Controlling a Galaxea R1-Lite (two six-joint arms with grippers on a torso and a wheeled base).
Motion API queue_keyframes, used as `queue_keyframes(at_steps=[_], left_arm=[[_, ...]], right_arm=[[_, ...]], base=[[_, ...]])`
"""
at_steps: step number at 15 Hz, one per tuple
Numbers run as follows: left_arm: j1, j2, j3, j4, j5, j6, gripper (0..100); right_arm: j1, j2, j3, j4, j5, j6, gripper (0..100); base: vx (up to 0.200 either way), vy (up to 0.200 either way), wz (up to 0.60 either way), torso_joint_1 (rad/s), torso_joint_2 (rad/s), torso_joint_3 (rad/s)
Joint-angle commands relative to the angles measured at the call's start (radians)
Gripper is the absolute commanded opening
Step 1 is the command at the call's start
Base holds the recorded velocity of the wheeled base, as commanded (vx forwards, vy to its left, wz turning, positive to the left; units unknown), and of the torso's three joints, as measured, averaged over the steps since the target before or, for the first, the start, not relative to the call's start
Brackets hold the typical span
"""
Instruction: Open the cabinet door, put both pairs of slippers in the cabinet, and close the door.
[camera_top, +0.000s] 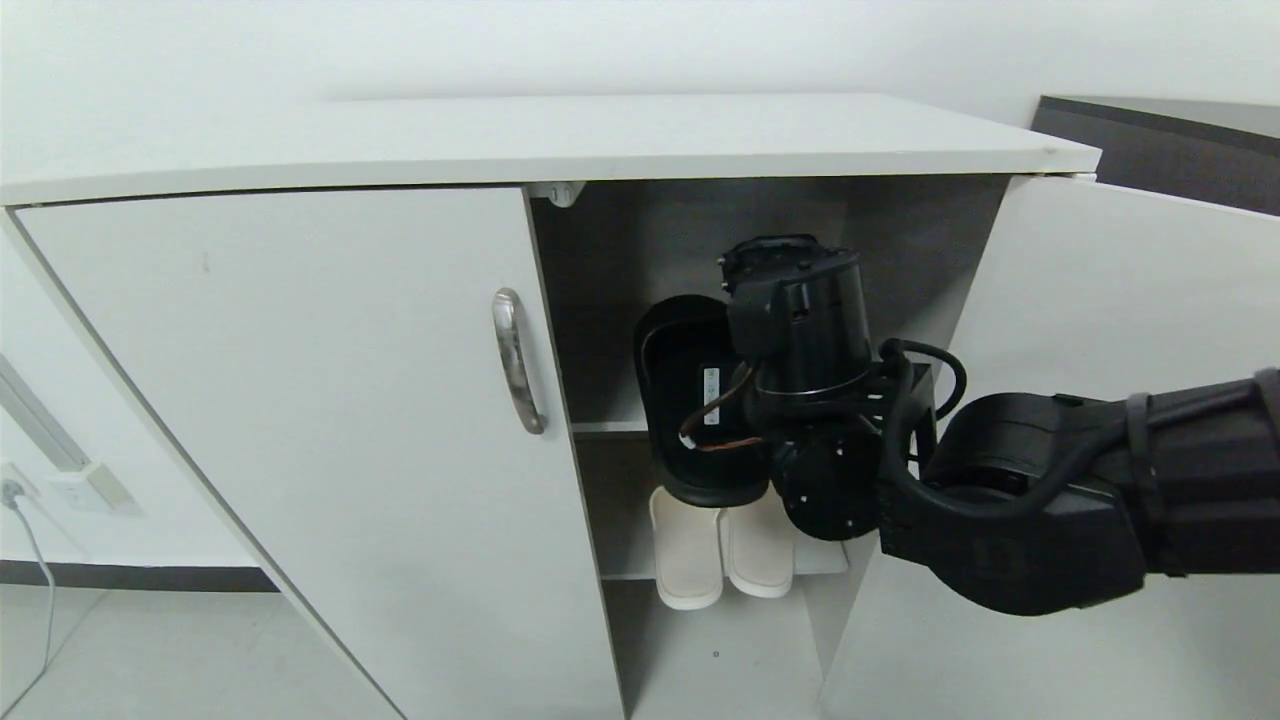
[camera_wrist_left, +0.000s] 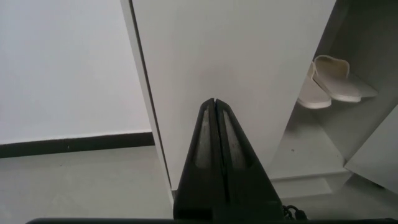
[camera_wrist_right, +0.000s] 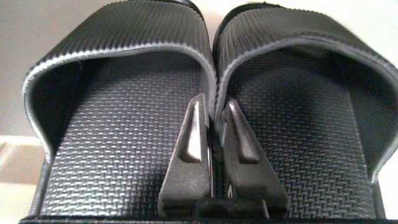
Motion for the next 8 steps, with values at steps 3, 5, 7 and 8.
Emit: queue_keyframes(at_steps=[3, 5, 7, 8], left_arm=[[0.0, 0.0, 0.0, 0.0, 0.001, -0.002, 0], [0.0, 0.0, 0.0, 0.0, 0.001, -0.002, 0], [0.0, 0.0, 0.0, 0.0, 0.001, 0.0, 0], [0.0, 0.0, 0.0, 0.0, 0.001, 0.0, 0]], right_arm=[[-0.04, 0.095, -0.128, 0.05, 0.002, 0.0, 0], [-0.041, 0.118, -0.18, 0.083, 0.002, 0.0, 0], [-0.052, 0.141, -0.223, 0.089, 0.002, 0.0, 0], [-0.058, 0.156, -0.243, 0.089, 0.002, 0.0, 0]], base=[[0.0, 0.0, 0.0, 0.0, 0.0, 0.0], [0.0, 0.0, 0.0, 0.0, 0.0, 0.0], [0.0, 0.0, 0.0, 0.0, 0.0, 0.0], [0.0, 0.0, 0.0, 0.0, 0.0, 0.0]])
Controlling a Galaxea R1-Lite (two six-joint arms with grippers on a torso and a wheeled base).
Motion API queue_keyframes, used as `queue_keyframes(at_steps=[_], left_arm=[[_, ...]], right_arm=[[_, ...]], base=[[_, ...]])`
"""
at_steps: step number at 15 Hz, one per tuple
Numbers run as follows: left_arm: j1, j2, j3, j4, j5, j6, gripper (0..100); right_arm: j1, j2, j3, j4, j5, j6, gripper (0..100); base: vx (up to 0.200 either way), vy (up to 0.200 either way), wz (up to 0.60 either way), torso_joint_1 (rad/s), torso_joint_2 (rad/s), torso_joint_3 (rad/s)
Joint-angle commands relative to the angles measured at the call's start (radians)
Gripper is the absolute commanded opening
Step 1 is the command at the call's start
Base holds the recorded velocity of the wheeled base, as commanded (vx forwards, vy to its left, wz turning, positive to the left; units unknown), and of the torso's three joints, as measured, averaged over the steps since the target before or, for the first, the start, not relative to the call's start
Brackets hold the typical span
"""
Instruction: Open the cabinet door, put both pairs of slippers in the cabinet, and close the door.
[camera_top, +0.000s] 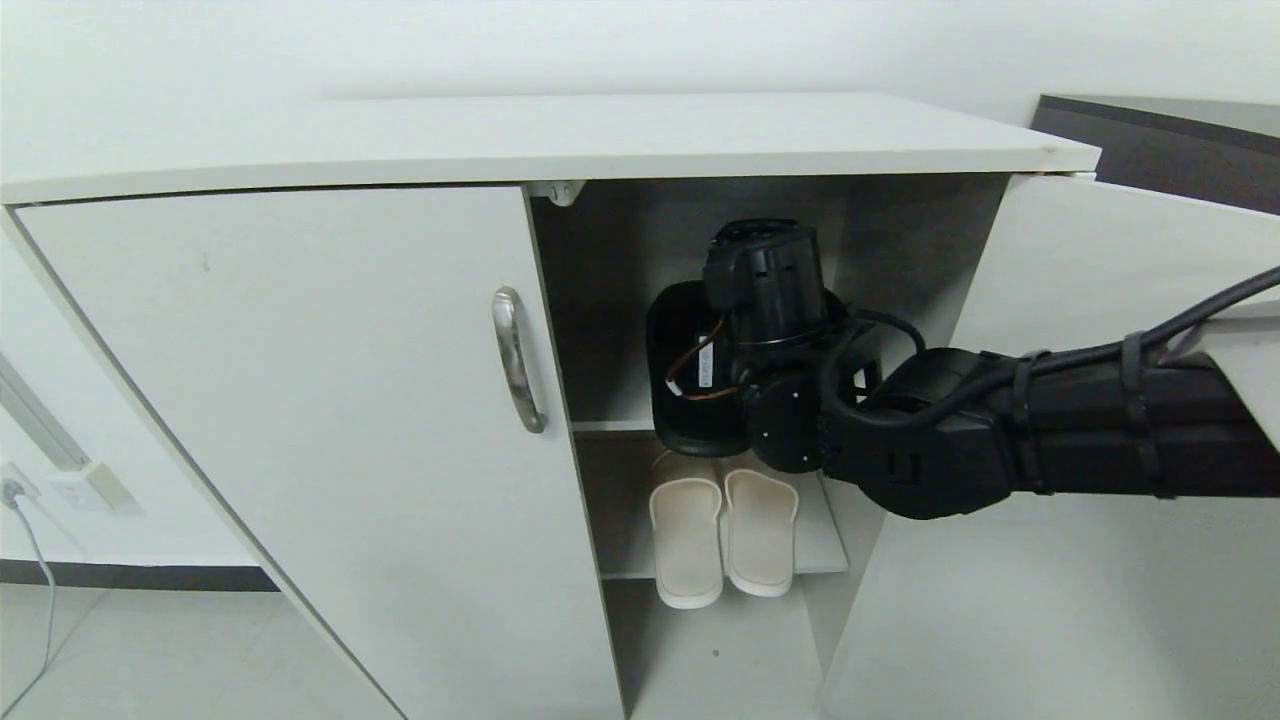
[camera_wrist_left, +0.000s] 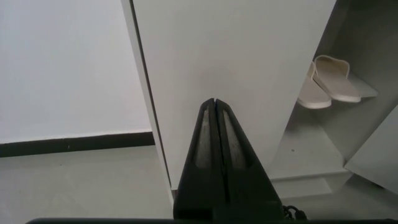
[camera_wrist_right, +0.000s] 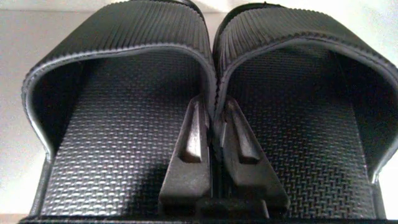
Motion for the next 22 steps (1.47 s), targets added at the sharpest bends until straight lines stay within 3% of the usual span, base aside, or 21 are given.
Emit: queue_keyframes(at_steps=[1, 11, 12, 22], left_arm=[[0.0, 0.0, 0.0, -0.001, 0.0, 0.001, 0], [0.0, 0.0, 0.0, -0.001, 0.0, 0.001, 0], [0.0, 0.0, 0.0, 0.001, 0.0, 0.001, 0], [0.0, 0.0, 0.0, 0.001, 0.0, 0.0, 0]], right_arm=[[-0.009, 0.045, -0.04, -0.001, 0.0, 0.0, 0], [-0.017, 0.08, -0.051, -0.002, 0.006, -0.011, 0], [-0.017, 0.08, -0.051, -0.002, 0.006, -0.011, 100], [0.06, -0.047, 0.098, -0.007, -0.005, -0.009, 100]], base=[[0.0, 0.0, 0.0, 0.0, 0.0, 0.0], [0.0, 0.0, 0.0, 0.0, 0.0, 0.0], [0.0, 0.0, 0.0, 0.0, 0.0, 0.0], [0.0, 0.0, 0.0, 0.0, 0.0, 0.0]])
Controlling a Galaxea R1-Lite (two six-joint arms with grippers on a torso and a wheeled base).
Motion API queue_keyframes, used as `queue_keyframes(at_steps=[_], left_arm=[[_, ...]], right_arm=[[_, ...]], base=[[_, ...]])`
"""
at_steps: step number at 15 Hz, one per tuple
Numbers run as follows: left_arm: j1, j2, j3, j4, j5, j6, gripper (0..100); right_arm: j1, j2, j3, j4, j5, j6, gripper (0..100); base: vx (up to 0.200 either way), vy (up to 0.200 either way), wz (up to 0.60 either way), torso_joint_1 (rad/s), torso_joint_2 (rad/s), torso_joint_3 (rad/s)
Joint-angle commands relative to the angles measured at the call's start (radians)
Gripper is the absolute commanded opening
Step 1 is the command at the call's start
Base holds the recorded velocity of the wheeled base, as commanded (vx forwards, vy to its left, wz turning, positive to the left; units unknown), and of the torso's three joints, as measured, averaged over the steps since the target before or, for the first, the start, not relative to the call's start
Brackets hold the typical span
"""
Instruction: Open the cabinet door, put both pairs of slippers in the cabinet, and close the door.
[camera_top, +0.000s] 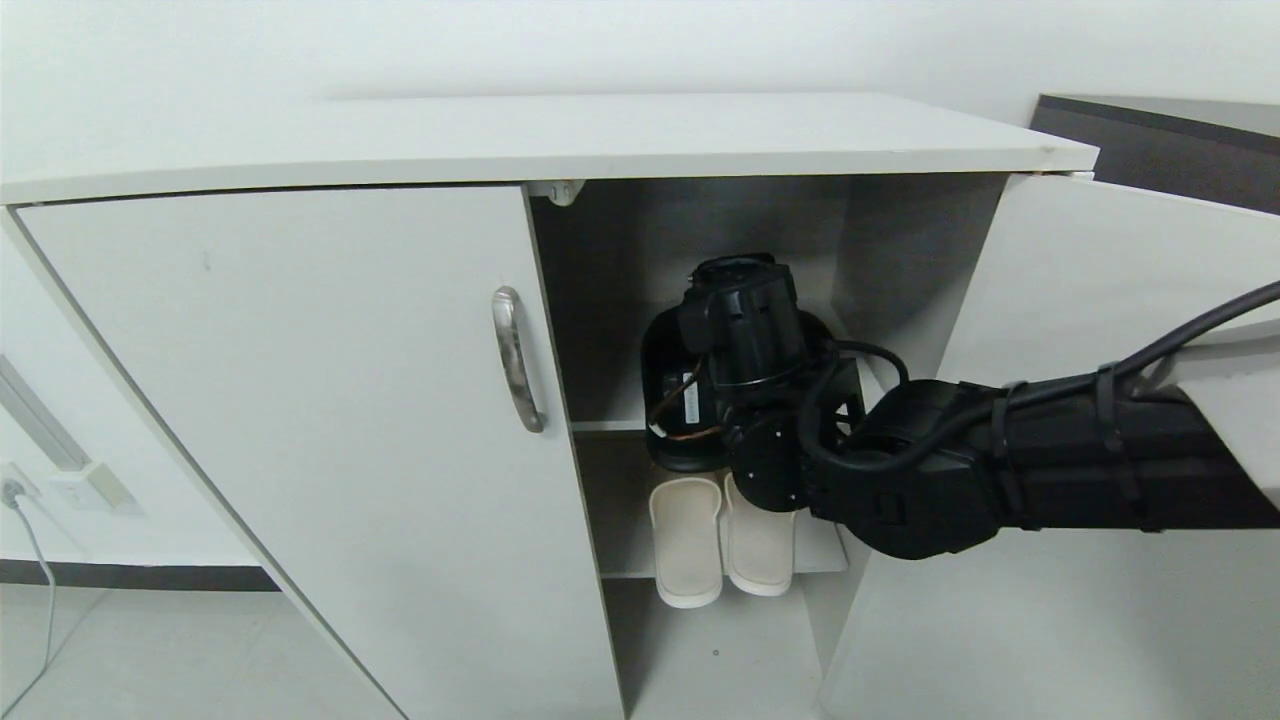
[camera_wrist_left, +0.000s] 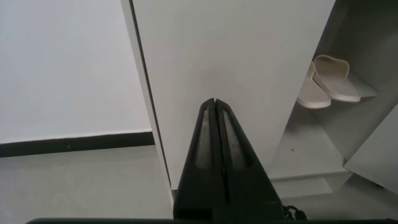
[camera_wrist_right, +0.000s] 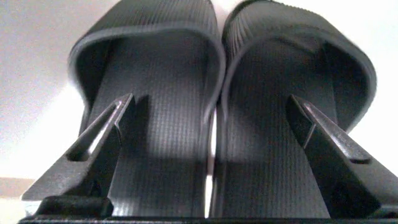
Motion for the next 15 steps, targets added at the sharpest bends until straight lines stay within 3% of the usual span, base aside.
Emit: queue_keyframes(at_steps=[1, 7, 8, 10, 12, 15], left_arm=[[0.0, 0.0, 0.0, 0.0, 0.0, 0.0, 0], [0.0, 0.0, 0.0, 0.001, -0.002, 0.006, 0], [0.0, 0.0, 0.0, 0.0, -0.002, 0.006, 0], [0.0, 0.0, 0.0, 0.001, -0.002, 0.006, 0], [0.0, 0.0, 0.0, 0.001, -0.003, 0.006, 0], [0.0, 0.0, 0.0, 0.0, -0.003, 0.006, 0]], right_arm=[[0.023, -0.059, 0.052, -0.004, -0.001, 0.002, 100], [0.127, -0.257, 0.33, -0.108, -0.015, 0.022, 100], [0.167, -0.319, 0.445, -0.167, 0.01, 0.019, 100], [0.19, -0.374, 0.545, -0.207, 0.045, 0.021, 100], [0.189, -0.457, 0.73, -0.297, 0.195, 0.018, 100], [0.187, -0.463, 0.779, -0.371, 0.255, -0.005, 100]], base=[[0.0, 0.0, 0.0, 0.0, 0.0, 0.0], [0.0, 0.0, 0.0, 0.0, 0.0, 0.0], [0.0, 0.0, 0.0, 0.0, 0.0, 0.0], [0.0, 0.0, 0.0, 0.0, 0.0, 0.0], [0.0, 0.0, 0.0, 0.0, 0.0, 0.0], [0.0, 0.0, 0.0, 0.0, 0.0, 0.0]])
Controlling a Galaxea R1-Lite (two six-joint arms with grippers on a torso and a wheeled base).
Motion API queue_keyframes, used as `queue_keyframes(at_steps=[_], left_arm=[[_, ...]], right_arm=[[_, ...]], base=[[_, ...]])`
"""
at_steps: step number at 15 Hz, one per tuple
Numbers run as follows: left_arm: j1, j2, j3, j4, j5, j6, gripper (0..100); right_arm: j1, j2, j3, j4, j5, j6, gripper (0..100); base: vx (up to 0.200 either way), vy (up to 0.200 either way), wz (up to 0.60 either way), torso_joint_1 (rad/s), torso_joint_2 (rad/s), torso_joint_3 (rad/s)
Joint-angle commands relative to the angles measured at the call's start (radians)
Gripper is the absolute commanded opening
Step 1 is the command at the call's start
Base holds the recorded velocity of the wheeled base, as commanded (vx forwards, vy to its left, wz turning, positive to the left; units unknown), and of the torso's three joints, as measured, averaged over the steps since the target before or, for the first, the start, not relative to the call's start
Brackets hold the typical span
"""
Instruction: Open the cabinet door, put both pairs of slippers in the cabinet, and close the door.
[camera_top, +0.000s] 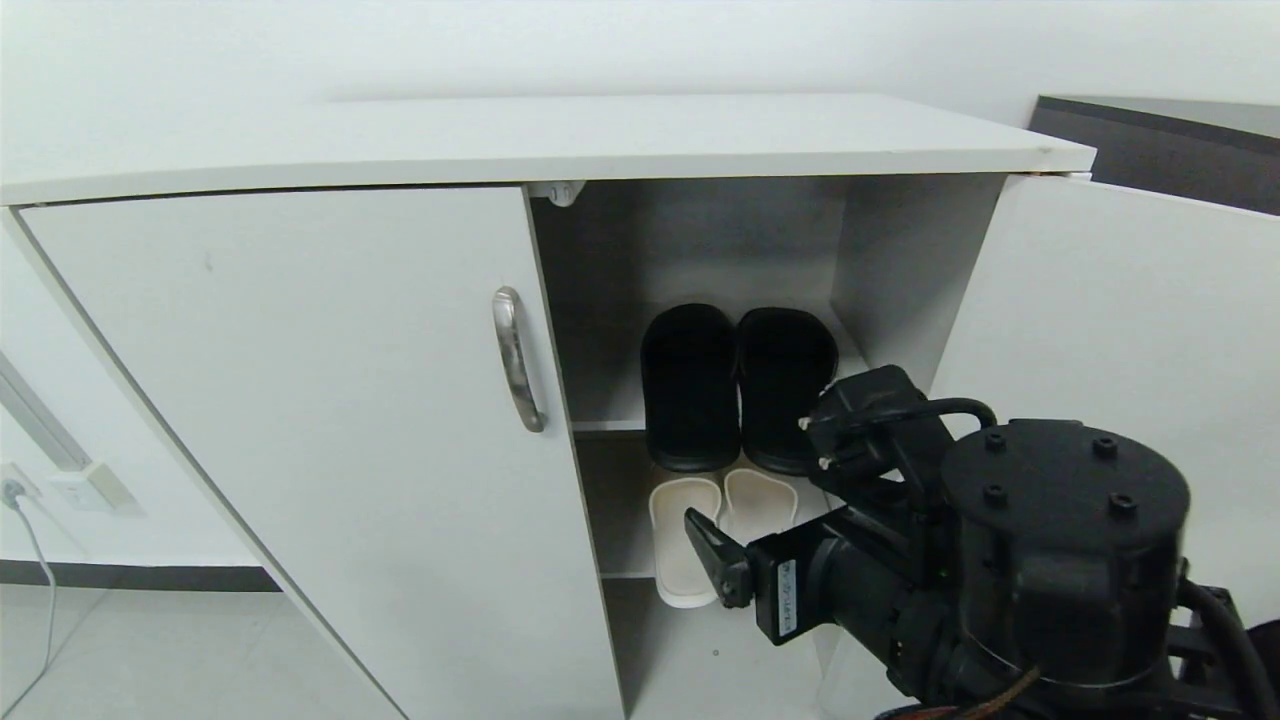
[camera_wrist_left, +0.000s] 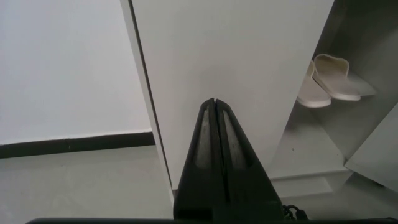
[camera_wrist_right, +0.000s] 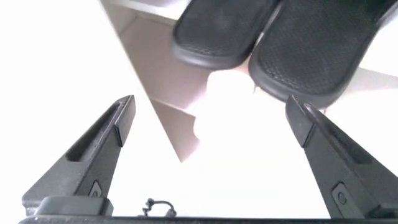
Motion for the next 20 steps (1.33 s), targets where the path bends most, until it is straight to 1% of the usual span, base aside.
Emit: queue_keyframes(at_steps=[1, 6, 8, 12, 20], left_arm=[[0.0, 0.0, 0.0, 0.0, 0.0, 0.0, 0], [0.0, 0.0, 0.0, 0.0, 0.0, -0.002, 0], [0.0, 0.0, 0.0, 0.0, 0.0, -0.002, 0], [0.0, 0.0, 0.0, 0.0, 0.0, -0.002, 0], [0.0, 0.0, 0.0, 0.0, 0.0, -0.002, 0]], right_arm=[[0.001, -0.038, 0.027, -0.004, 0.002, -0.003, 0], [-0.002, -0.009, 0.033, 0.0, 0.002, -0.005, 0], [-0.014, -0.006, 0.055, -0.001, 0.002, -0.005, 0], [-0.023, 0.008, 0.048, -0.004, 0.004, -0.003, 0], [-0.023, 0.02, 0.047, -0.01, 0.002, -0.003, 0]], base=[[0.0, 0.0, 0.0, 0.0, 0.0, 0.0], [0.0, 0.0, 0.0, 0.0, 0.0, 0.0], [0.0, 0.0, 0.0, 0.0, 0.0, 0.0], [0.0, 0.0, 0.0, 0.0, 0.0, 0.0], [-0.2, 0.0, 0.0, 0.001, 0.0, 0.002]])
